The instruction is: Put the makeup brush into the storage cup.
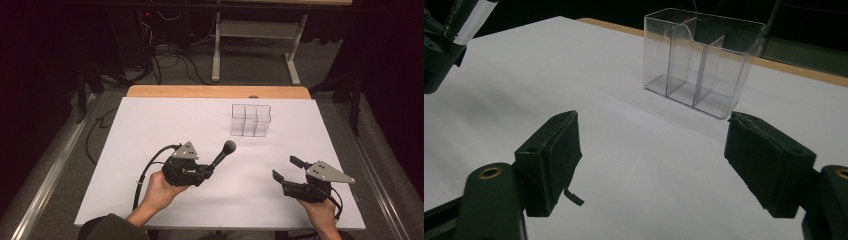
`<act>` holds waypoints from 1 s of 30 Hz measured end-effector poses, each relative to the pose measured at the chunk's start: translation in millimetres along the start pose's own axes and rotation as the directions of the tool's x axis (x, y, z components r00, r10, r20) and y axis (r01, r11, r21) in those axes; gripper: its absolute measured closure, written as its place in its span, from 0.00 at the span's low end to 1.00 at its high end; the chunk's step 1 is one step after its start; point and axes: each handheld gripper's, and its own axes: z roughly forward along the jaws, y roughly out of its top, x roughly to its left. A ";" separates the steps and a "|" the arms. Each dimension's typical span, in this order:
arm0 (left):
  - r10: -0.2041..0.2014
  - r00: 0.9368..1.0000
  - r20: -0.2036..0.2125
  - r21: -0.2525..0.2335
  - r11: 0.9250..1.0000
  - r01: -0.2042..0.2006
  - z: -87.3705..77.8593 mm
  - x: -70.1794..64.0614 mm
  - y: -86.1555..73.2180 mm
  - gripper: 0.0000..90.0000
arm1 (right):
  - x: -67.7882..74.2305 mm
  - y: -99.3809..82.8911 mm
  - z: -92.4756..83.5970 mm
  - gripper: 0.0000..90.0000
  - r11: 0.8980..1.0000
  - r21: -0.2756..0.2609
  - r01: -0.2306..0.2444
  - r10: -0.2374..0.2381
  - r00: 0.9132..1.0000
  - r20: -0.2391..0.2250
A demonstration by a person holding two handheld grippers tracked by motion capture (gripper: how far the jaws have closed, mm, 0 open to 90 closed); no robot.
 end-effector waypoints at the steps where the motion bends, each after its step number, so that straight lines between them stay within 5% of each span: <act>1: 0.002 1.000 0.000 -0.001 1.000 -0.002 0.1 -0.4 0.0 0.82 | 1.7 0.3 0.2 0.26 1.000 -0.001 0.003 -0.003 1.000 0.003; 11: 0.004 1.000 -0.001 -0.016 1.000 -0.005 2.7 -4.3 -0.8 0.82 | 10.7 6.3 6.6 0.27 1.000 -0.004 -0.031 0.030 0.999 -0.028; 17: 0.003 1.000 0.000 -0.021 1.000 -0.003 4.1 -4.9 -0.6 0.82 | 24.4 12.6 13.5 0.27 1.000 -0.005 0.019 -0.019 0.999 -0.037; 30: 0.009 1.000 -0.002 -0.036 0.999 -0.009 7.2 -9.8 -0.6 0.82 | 51.0 29.4 34.9 0.27 1.000 0.007 -0.030 0.030 0.989 -0.145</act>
